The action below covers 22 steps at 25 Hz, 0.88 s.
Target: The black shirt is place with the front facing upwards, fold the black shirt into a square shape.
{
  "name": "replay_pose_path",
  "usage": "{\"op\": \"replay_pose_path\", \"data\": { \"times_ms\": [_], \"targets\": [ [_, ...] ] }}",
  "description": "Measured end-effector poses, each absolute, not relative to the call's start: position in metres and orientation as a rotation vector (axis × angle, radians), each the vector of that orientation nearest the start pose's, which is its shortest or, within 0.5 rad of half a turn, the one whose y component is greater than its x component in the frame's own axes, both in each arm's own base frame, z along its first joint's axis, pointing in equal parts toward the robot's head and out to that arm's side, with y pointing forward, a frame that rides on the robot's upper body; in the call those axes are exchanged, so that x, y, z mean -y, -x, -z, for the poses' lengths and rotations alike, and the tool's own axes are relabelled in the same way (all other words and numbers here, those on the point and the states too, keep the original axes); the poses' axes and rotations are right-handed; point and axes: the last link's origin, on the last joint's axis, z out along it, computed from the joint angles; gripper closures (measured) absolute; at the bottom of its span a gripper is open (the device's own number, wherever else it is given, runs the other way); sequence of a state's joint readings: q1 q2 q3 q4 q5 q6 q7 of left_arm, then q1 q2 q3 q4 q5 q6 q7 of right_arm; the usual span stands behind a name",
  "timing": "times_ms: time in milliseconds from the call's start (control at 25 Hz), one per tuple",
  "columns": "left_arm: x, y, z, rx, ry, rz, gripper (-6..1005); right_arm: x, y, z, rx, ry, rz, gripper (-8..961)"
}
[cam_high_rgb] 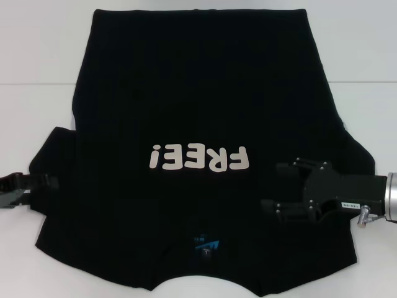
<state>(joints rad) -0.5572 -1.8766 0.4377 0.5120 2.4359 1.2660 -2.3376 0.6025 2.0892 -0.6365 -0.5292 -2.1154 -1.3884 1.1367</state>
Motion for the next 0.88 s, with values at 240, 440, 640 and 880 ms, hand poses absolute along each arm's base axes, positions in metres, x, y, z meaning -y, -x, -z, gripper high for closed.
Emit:
{"op": "replay_pose_path", "data": {
  "times_ms": [240,440,640,880],
  "targets": [
    [-0.347,0.3717,-0.0687,-2.544,-2.48,-0.502,157,-0.3436,-0.2708,0.0293,-0.404,2.733,-0.501,12],
    [-0.3499,0.369,-0.0674,-2.535,-2.486,-0.5,157,-0.3434,-0.271,0.0293,-0.405,2.733,-0.501,12],
    [-0.3538,0.368,-0.0693,-2.542,-2.503,-0.492,186,-0.3432,-0.2706,0.029,-0.403,2.735,-0.504,12],
    [-0.3552,0.3712,-0.0719,-2.573,-2.524,-0.407,369,-0.3432,-0.2701,0.028,-0.404,2.736,-0.507,11]
  ]
}}
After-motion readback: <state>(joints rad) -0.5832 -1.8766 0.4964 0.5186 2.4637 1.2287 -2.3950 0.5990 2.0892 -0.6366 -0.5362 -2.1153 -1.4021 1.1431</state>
